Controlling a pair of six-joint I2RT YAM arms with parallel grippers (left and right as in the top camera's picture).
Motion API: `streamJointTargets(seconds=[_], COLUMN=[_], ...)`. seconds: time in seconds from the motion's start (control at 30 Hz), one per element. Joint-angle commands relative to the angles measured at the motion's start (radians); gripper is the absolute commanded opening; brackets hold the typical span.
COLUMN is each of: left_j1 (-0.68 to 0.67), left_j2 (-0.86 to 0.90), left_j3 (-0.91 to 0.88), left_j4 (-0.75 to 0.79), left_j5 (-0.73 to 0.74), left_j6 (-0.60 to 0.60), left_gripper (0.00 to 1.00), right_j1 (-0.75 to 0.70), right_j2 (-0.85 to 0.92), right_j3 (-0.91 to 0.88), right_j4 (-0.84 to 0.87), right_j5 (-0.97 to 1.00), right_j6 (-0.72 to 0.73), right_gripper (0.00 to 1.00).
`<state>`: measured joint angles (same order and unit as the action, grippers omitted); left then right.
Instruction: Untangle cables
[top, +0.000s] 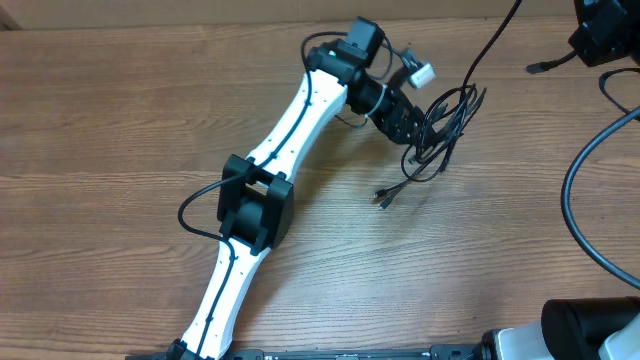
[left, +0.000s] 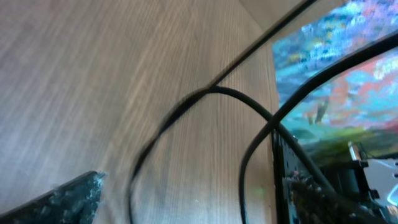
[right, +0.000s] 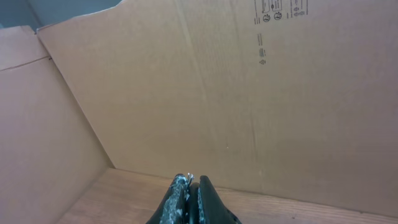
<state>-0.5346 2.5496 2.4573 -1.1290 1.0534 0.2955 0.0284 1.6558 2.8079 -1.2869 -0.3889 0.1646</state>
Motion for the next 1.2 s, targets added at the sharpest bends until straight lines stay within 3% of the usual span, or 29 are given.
streamJointTargets(seconds=[0.0,0.1,0.13,0.27,0.3,0.47,0.77,0.97,1.17], left_j1=[-0.016,-0.015,-0.012,0.013,0.022,0.095,0.188,0.181,0.138], left_j2=[0.002,0.002,0.002,0.002,0.002,0.002,0.001,-0.013,-0.045], left_j3=[0.017,0.017,0.017,0.017,0.017,0.017,0.019,0.020,0.020], left_j4=[-0.040,-0.074,-0.079,-0.066,-0.063,-0.061,-0.095,-0.182,-0.335], left_j5=[-0.093,-0.103,-0.103,-0.157,-0.178,-0.184,0.021,0.135,0.145], left_j6=[0.068,0.068,0.068,0.057,0.045,-0.007,-0.011,0.107,0.227], left_gripper=[0.84,0.73,0.74,0.98,1.00,0.99,1.00,0.99,1.00], right_j1=[0.005,0.005,0.005,0.005,0.005,0.005,0.005,0.005,0.005], right_j2=[-0.005,-0.005,-0.005,-0.005,-0.005,-0.005,-0.005,-0.005,-0.004], right_j3=[0.009,0.009,0.009,0.009,0.009,0.009,0.008,0.008,0.008], right_j4=[0.003,-0.003,-0.005,-0.009,-0.009,-0.009,-0.009,-0.009,-0.009], right_j5=[-0.006,-0.005,-0.005,-0.005,-0.005,-0.005,0.022,0.040,0.063], right_j6=[0.011,0.011,0.011,0.011,0.011,0.010,0.010,0.010,0.010], right_gripper=[0.04,0.04,0.04,0.04,0.04,0.04,0.04,0.04,0.04])
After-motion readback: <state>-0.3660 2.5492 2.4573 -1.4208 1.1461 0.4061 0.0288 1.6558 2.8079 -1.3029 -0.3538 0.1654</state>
